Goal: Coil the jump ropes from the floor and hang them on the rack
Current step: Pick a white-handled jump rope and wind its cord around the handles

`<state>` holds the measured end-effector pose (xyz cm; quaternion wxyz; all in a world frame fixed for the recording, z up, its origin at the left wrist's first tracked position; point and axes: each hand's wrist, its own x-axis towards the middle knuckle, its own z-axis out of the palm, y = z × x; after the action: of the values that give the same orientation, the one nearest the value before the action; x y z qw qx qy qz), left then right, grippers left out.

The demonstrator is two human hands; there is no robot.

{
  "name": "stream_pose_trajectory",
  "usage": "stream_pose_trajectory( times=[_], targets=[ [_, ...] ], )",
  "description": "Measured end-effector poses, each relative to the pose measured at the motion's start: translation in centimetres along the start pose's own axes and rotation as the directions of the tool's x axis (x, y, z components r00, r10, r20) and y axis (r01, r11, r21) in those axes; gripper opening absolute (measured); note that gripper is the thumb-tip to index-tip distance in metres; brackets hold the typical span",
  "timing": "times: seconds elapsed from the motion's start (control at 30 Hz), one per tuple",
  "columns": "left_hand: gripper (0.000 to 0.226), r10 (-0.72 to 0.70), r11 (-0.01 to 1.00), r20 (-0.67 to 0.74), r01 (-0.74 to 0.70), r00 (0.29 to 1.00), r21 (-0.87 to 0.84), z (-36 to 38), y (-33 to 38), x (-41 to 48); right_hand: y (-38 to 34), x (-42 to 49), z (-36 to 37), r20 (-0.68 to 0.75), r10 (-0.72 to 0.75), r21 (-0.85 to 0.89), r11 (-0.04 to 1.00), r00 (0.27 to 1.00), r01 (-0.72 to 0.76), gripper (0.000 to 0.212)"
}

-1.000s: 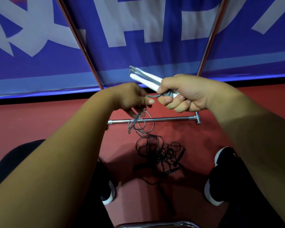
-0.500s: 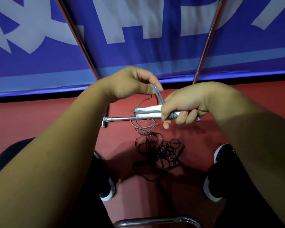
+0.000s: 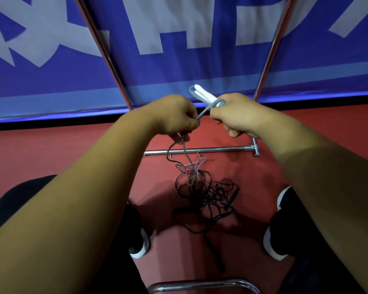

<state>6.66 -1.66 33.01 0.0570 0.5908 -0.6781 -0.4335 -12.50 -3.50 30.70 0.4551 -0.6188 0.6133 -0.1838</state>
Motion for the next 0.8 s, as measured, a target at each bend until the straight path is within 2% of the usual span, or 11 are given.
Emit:
stream_pose_trajectory(
  times=[0.1,0.2,0.3,0.4,0.47,0.5,0.57,0.63,0.67,0.73,0.8],
  targets=[
    [0.02,-0.055,0.998,-0.098,0.054,0.994,-0.016,0.3,0.3,0.2,-0.4,0.3,0.3,0.009,0.021,0.292,0.956,1.0,-0.022,0.011],
    [0.024,-0.008,0.959,-0.141,-0.032,0.99,-0.28,-0.1,0.6,0.1,-0.7,0.5,0.1,0.009,0.042,0.501,0.865,0.999,-0.041,0.012],
    [0.019,0.093,0.847,-0.147,-0.156,0.985,-0.509,-1.1,0.8,-0.3,-1.1,0.4,-0.5,0.039,0.043,0.589,0.806,0.998,-0.058,0.013],
    [0.017,0.28,0.767,-0.031,-0.243,0.959,-0.594,-2.4,0.5,-0.8,-1.3,0.3,-0.9,0.073,0.042,0.62,0.78,0.996,-0.079,0.021],
    [0.027,0.38,0.745,0.136,-0.216,0.915,-0.632,-2.8,0.2,-1.2,-1.4,0.2,-1.1,0.059,0.035,0.601,0.797,0.998,-0.064,0.019],
    [0.031,0.384,0.76,0.227,-0.166,0.895,-0.629,-2.9,0.0,-1.4,-1.3,0.2,-1.2,0.051,0.025,0.574,0.817,0.998,-0.05,0.015],
    [0.031,0.319,0.808,0.36,-0.053,0.877,-0.587,-2.8,-0.3,-1.5,-1.2,0.1,-1.2,0.046,0.003,0.516,0.856,0.999,-0.027,0.016],
    [0.024,0.175,0.866,0.387,0.046,0.905,-0.497,-2.6,-0.6,-1.4,-1.0,0.0,-1.1,0.05,-0.015,0.475,0.88,0.999,-0.01,0.019],
    [0.02,0.082,0.902,0.354,0.082,0.932,-0.424,-2.4,-0.7,-1.2,-0.9,0.0,-1.1,0.057,-0.021,0.455,0.89,0.998,-0.007,0.019],
    [0.011,-0.076,0.952,0.18,0.125,0.981,-0.279,-2.1,-0.9,-0.8,-0.8,0.0,-0.9,0.08,-0.025,0.442,0.897,0.996,-0.013,0.019],
    [0.007,-0.139,0.957,-0.023,0.128,0.99,-0.261,-1.6,-0.8,-0.2,-0.8,0.0,-0.9,0.101,-0.027,0.474,0.88,0.995,-0.024,0.017]
  ],
)
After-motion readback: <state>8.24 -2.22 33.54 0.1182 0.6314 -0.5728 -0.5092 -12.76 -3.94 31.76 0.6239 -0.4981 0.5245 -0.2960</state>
